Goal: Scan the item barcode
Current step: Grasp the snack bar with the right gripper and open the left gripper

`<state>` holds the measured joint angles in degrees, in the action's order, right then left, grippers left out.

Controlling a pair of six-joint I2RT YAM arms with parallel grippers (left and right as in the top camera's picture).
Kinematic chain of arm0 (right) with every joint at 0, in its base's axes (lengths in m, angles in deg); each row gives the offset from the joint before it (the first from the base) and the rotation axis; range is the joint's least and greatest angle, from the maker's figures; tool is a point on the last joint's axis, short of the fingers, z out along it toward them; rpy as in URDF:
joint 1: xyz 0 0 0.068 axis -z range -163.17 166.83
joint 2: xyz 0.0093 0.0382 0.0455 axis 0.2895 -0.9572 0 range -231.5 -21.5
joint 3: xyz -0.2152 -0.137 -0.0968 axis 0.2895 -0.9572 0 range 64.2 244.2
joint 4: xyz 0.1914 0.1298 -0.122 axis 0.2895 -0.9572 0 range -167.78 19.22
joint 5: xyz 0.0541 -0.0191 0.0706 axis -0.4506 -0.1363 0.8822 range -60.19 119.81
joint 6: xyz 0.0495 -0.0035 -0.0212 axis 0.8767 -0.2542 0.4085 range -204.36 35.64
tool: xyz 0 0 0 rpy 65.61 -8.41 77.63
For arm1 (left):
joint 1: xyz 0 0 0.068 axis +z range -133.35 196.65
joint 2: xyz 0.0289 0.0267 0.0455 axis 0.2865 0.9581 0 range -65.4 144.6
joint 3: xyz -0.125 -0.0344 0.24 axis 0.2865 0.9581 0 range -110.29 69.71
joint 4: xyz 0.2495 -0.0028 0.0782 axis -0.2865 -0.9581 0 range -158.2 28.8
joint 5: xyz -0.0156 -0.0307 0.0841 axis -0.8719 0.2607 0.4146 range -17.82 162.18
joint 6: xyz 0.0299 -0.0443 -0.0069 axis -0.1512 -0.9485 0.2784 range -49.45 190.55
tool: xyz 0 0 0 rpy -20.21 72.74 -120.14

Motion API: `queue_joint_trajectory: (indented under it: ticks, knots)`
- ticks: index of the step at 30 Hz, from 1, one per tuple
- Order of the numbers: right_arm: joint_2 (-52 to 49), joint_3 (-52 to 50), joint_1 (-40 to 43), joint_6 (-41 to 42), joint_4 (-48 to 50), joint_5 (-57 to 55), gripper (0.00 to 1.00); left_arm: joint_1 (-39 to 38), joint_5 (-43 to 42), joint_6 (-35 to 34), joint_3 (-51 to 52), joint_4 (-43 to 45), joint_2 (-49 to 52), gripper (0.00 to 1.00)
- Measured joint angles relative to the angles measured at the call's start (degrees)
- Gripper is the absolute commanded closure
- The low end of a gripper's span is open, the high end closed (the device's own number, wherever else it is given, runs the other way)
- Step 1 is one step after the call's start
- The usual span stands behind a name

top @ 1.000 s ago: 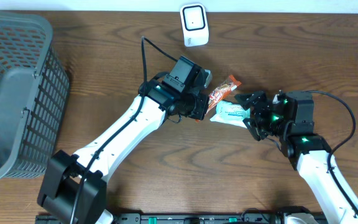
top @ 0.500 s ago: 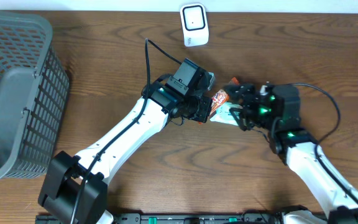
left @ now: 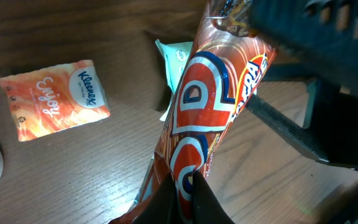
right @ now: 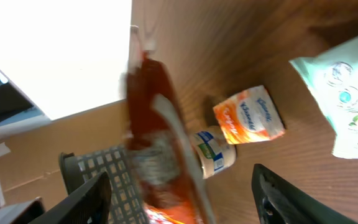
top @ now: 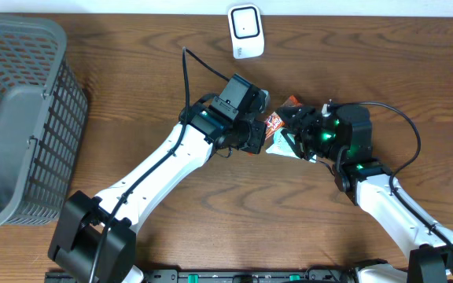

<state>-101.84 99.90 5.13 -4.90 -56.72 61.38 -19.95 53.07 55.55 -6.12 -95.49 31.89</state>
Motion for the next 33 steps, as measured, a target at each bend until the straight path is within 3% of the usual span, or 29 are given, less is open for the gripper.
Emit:
queue_joint_trajectory:
  ticks: [6,15,24,33]
  knots:
    - [0.0,0.0,0.0,0.2,0.8,-0.7,0.42,0.0,0.0,0.0,0.0,-1.2,0.0,0.93]
    - [0.0,0.0,-0.9,0.2,1.6,-3.0,0.36,0.0,0.0,0.0,0.0,-1.4,0.0,0.93]
    - [-0.2,0.0,-3.4,0.7,1.6,-6.0,0.48,0.0,0.0,0.0,0.0,-1.4,0.0,0.93]
    - [-3.1,0.1,-3.5,2.2,3.3,-7.0,0.92,0.0,0.0,0.0,0.0,-1.5,0.0,0.93]
